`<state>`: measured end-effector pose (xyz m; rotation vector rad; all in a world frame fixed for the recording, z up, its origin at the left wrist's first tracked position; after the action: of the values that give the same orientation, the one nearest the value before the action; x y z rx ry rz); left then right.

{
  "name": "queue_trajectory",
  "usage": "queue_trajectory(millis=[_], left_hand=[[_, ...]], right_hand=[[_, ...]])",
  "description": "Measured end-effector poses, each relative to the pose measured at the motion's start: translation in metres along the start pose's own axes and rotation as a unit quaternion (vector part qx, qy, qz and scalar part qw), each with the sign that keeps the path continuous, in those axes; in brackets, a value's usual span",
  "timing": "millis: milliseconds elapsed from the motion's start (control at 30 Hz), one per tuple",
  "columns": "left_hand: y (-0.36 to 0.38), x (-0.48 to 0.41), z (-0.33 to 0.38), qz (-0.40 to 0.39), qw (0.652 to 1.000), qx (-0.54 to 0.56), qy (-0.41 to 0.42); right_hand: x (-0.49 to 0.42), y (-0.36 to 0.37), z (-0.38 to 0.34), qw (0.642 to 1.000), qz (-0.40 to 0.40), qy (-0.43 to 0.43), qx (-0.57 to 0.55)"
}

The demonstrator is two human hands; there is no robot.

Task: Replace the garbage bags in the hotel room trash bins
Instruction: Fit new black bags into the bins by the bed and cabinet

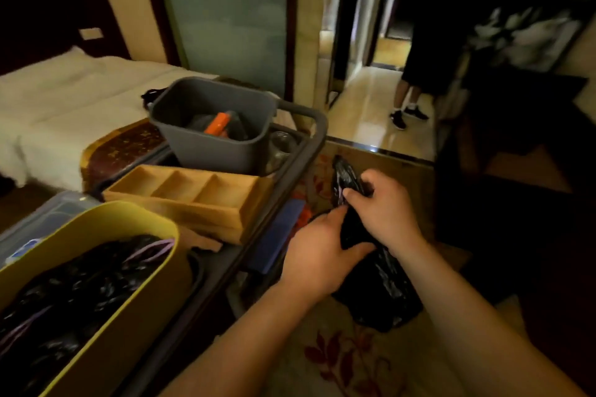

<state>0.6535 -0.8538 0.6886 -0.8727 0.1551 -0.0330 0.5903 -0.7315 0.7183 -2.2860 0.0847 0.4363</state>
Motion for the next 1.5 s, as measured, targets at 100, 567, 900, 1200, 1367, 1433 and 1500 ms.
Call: queue_trajectory(millis=[100, 567, 900, 1200, 1367, 1433, 1500], left_hand=[[0.04, -0.017, 0.012, 0.004, 1.0, -0.005, 0.001], [0.191, -0.137, 0.034, -0.063, 0.982, 0.085, -0.153], [0.301, -0.195, 0.078, -0.335, 0.941, 0.003, 0.043], [0.366, -0.29, 0.099, -0.316, 0.944, 0.076, 0.058], [0.397, -0.335, 0.132, -0.436, 0.892, 0.057, 0.11], [0.41, -0.342, 0.154, -0.485, 0.861, 0.038, 0.15], [0.428, -0.348, 0.173, -0.507, 0.836, 0.002, 0.21]], right_hand=[[0.013, -0.022, 0.054, 0.994, 0.006, 0.084, -0.074], [0.074, -0.159, 0.302, 0.946, 0.079, 0.313, 0.002], [0.084, -0.2, 0.373, 0.921, 0.001, 0.388, -0.044], [0.074, -0.198, 0.425, 0.865, 0.157, 0.471, 0.075], [0.047, -0.187, 0.434, 0.836, 0.177, 0.513, 0.076], [0.033, -0.183, 0.434, 0.835, 0.18, 0.515, 0.07], [0.024, -0.182, 0.439, 0.83, 0.184, 0.521, 0.07]])
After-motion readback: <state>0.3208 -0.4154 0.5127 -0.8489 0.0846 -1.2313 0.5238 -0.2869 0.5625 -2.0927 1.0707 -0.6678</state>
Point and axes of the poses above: each hand's wrist, its own x-axis away from the middle knuckle, its own y-axis out of the palm, z = x × y, the point moved 4 cm from there along -x, towards the middle knuckle, and after that the axes turned 5 degrees about -y, right-handed, at the moved point
